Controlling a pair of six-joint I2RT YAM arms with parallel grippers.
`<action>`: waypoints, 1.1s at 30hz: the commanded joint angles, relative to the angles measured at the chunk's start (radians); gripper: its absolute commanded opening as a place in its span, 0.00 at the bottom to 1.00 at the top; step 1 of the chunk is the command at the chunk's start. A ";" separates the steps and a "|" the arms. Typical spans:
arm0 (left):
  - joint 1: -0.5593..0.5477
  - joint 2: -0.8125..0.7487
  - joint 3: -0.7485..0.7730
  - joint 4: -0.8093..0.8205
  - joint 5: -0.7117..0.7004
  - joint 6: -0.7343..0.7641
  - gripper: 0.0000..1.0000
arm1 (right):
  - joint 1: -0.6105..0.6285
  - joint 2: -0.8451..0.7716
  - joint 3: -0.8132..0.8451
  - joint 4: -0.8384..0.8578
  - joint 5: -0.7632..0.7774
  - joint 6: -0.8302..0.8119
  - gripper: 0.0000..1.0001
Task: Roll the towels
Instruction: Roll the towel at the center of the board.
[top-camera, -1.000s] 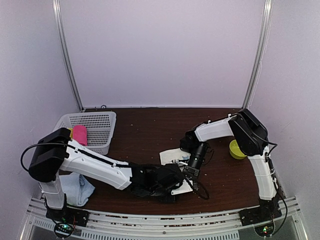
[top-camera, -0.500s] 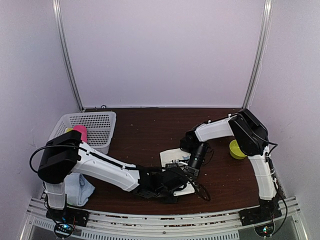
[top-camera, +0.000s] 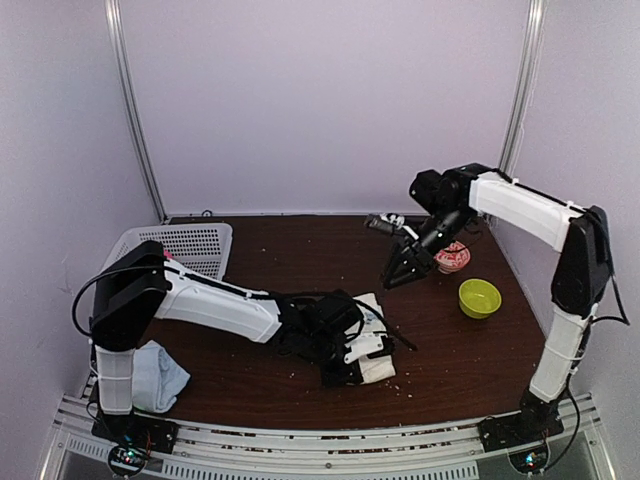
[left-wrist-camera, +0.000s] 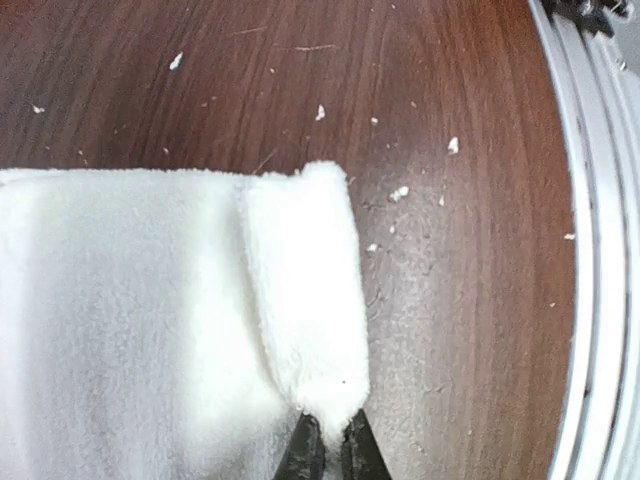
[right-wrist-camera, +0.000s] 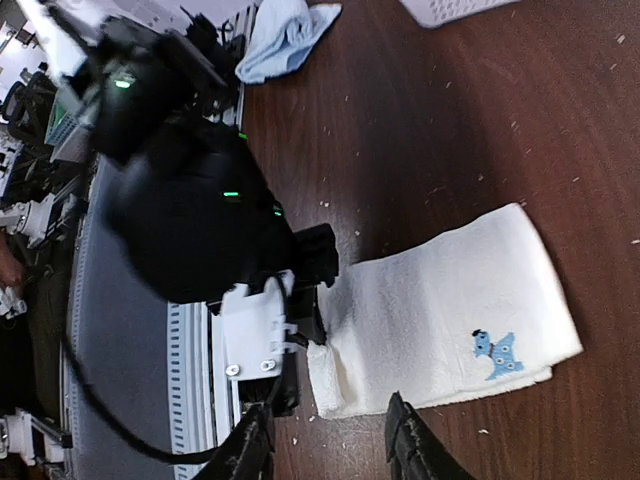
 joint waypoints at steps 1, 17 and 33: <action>0.103 0.122 0.100 -0.107 0.375 -0.150 0.00 | -0.126 -0.168 -0.030 -0.046 -0.131 -0.055 0.38; 0.201 0.403 0.355 -0.300 0.714 -0.292 0.00 | 0.222 -0.576 -0.575 0.278 0.408 -0.142 0.35; 0.207 0.406 0.352 -0.300 0.667 -0.283 0.00 | 0.454 -0.344 -0.809 0.801 0.714 -0.130 0.47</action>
